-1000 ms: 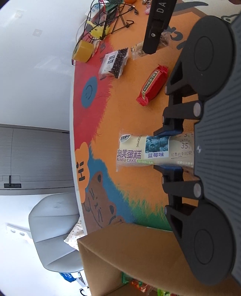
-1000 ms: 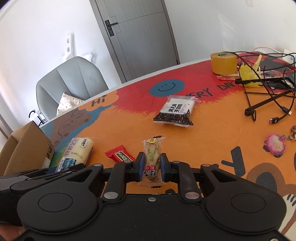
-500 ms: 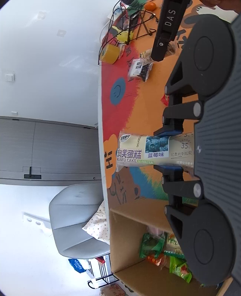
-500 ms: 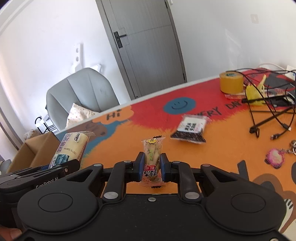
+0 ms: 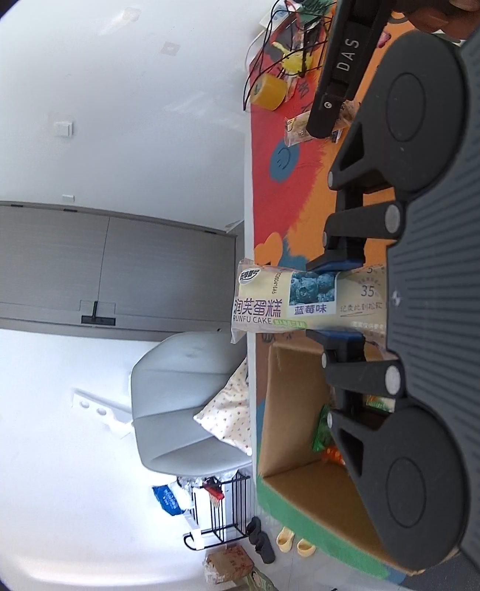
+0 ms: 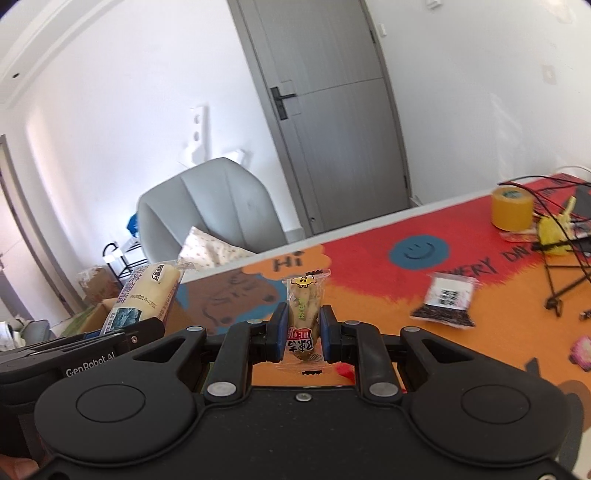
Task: Organize snacks
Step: 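Lift the bread pack and snack stick and carry both over the cardboard box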
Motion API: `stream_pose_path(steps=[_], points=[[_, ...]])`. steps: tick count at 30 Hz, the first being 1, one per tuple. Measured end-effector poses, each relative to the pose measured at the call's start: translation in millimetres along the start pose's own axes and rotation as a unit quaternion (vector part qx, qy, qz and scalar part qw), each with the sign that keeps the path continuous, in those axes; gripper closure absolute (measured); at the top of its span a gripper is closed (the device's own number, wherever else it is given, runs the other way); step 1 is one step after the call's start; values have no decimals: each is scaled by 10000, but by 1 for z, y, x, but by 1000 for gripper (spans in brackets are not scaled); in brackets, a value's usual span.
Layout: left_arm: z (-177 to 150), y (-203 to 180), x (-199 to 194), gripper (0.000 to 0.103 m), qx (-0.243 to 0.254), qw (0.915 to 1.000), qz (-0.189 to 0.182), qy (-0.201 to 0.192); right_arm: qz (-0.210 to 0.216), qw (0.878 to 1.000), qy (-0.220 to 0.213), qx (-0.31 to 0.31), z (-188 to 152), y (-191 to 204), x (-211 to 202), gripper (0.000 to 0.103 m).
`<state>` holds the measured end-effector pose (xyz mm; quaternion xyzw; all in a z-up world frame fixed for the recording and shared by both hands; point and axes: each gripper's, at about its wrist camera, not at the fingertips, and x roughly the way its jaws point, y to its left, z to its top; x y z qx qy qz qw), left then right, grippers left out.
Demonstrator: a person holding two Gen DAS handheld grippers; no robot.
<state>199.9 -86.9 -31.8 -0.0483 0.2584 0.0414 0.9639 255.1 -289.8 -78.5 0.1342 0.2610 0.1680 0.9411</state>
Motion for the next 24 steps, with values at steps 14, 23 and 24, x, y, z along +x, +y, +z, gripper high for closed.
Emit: stream_pose_path(steps=[14, 23, 24], points=[[13, 61, -20, 74, -350, 9974, 562, -270, 589, 9978, 32, -303, 5, 59, 17, 84], [12, 103, -14, 74, -619, 9951, 758, -171, 765, 9959, 133, -455, 3, 91, 28, 84], [11, 106, -13, 74, -658, 9949, 754, -142, 771, 9958, 143, -481, 3, 94, 30, 84]])
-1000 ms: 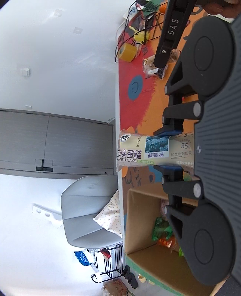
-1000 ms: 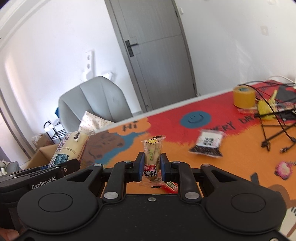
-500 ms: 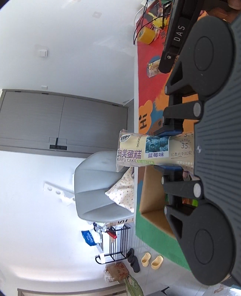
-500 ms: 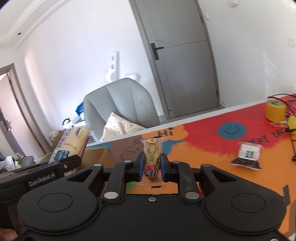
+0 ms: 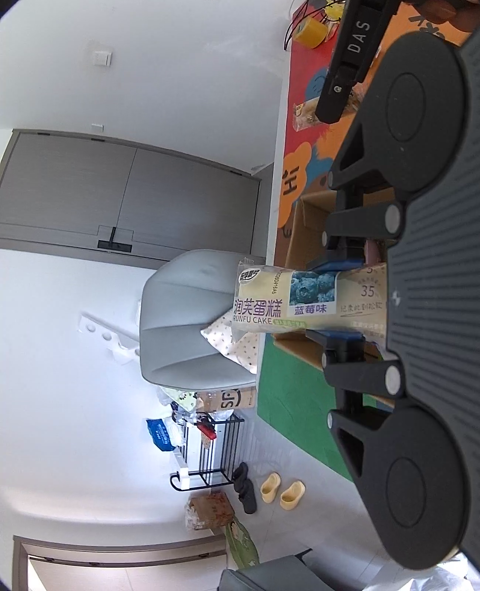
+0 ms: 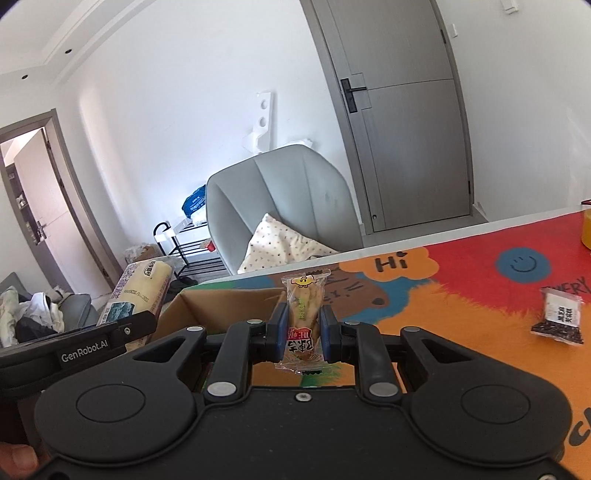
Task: Organize snacks
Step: 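Lift the bread pack and snack stick and carry both over the cardboard box, then open both grippers to drop the snacks into the box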
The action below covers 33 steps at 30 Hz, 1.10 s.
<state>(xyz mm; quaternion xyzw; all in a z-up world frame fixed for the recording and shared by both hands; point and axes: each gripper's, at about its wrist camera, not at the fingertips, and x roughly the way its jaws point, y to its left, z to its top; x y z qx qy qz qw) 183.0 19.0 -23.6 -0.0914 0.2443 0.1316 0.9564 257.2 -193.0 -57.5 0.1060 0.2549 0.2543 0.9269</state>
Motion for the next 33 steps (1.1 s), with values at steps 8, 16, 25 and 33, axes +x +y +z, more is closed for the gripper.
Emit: stream_pose_path(steps=[8, 16, 25, 33], points=[[-2, 19, 13, 70, -95, 9997, -32, 214, 30, 9998, 101, -170, 1, 22, 15, 84], [0, 42, 7, 52, -385, 9992, 36, 105, 121, 9994, 202, -245, 1, 40, 29, 84], [2, 47, -2, 20, -433, 9990, 104, 1, 457, 9988, 188, 50, 4, 41, 32, 55], [-1, 36, 3, 10, -348, 9992, 194, 100, 49, 9994, 249, 253, 0, 17, 20, 45]])
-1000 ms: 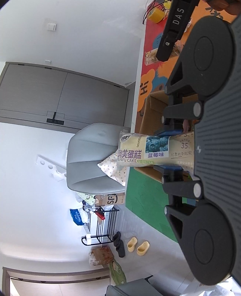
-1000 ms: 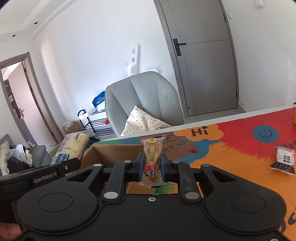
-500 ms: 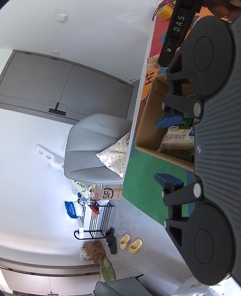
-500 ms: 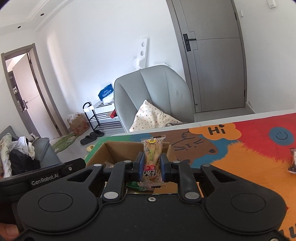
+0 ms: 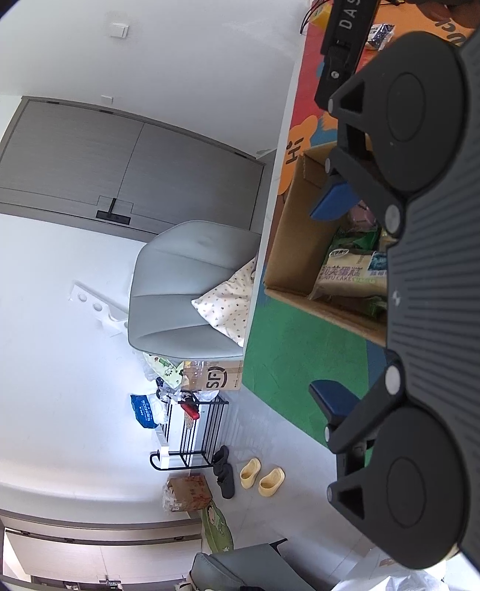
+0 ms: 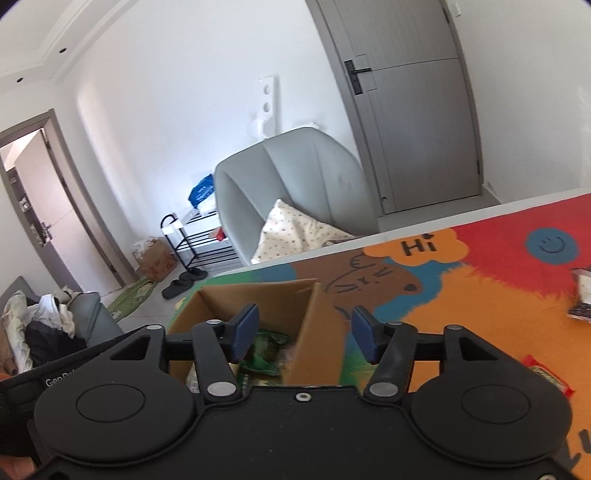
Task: Organize snacks
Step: 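Open both grippers to drop the snacks into the box, then move both grippers back toward the red candy bar and sesame pack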
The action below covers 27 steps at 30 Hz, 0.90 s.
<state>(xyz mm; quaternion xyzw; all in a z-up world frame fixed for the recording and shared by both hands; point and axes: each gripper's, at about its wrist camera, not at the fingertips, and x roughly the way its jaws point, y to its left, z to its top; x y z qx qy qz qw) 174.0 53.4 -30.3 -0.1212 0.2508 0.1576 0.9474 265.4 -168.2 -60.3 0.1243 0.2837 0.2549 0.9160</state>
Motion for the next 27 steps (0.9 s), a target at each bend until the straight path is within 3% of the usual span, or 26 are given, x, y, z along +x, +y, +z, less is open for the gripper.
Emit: stream_pose_path(steps=[6, 15, 20, 27], points=[[-7, -22, -3, 2, 174, 9997, -147, -19, -253, 9996, -6, 137, -5, -23, -17, 37], [-19, -59, -2, 1, 387, 9988, -299, 65, -527, 9983, -48, 251, -10, -55, -34, 26], [-23, -78, -5, 1, 424, 9983, -388, 49, -838, 9963, -42, 196, -13, -70, -42, 14], [-31, -109, -5, 1, 606, 9962, -608, 109, -1194, 9925, -99, 230, -14, -95, -57, 8]])
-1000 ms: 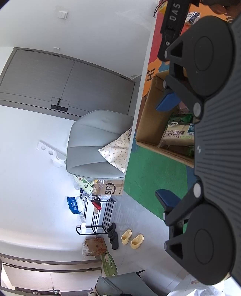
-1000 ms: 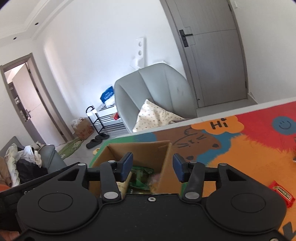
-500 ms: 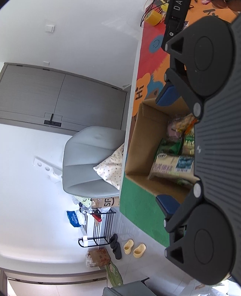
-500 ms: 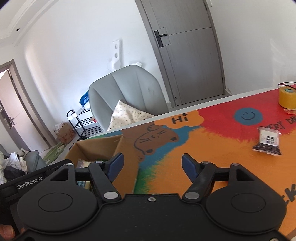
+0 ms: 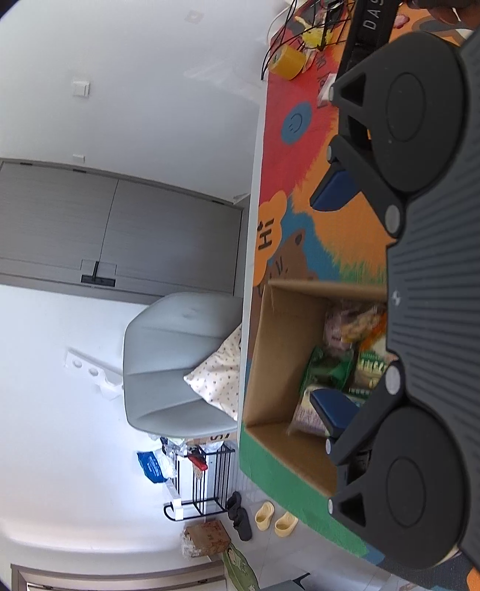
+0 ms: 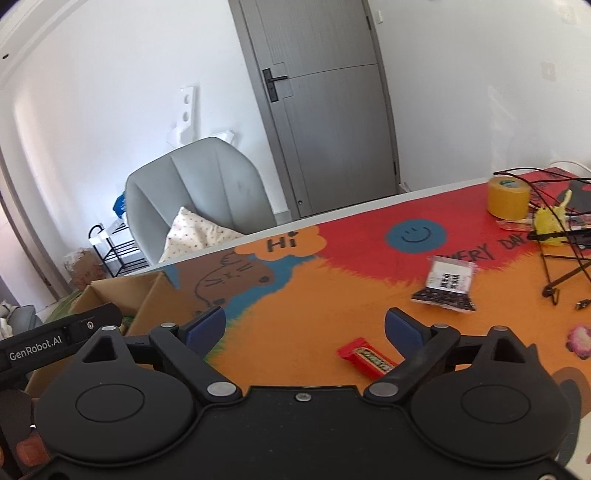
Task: Organize snacks
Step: 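Move both grippers back toward the red candy bar and sesame pack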
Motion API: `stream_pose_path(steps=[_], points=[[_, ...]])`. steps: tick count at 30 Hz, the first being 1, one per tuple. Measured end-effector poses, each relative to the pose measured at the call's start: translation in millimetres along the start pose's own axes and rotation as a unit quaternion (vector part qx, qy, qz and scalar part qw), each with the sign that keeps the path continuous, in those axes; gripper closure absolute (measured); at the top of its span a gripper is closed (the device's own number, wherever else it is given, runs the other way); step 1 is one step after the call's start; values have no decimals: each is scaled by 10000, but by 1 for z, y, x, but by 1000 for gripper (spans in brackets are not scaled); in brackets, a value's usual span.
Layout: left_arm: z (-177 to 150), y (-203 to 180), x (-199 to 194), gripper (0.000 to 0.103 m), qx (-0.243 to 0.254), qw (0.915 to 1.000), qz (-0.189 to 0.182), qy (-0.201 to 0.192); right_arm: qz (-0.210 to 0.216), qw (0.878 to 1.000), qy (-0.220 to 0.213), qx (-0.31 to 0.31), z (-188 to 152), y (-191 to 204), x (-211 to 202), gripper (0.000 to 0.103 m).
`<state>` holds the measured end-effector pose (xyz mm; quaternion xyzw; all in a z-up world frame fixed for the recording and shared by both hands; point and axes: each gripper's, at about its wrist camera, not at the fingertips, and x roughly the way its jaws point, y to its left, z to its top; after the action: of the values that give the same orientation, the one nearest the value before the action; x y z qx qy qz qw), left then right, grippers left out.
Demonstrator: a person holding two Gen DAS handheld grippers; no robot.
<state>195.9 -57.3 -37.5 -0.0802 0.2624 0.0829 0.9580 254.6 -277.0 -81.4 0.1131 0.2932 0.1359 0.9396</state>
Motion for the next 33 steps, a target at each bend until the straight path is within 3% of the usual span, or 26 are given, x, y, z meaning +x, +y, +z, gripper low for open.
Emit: stream_pose_path(steps=[5, 19, 33], points=[[-4, -22, 2, 1, 146, 9998, -144, 36, -163, 9998, -44, 104, -1, -20, -7, 2], [-24, -78, 21, 1, 360, 9977, -470, 329, -482, 9973, -85, 553, -1, -77, -14, 0], [-49, -133, 50, 1, 523, 9963, -356, 590, -756, 9928, -145, 919, -12, -125, -24, 0]])
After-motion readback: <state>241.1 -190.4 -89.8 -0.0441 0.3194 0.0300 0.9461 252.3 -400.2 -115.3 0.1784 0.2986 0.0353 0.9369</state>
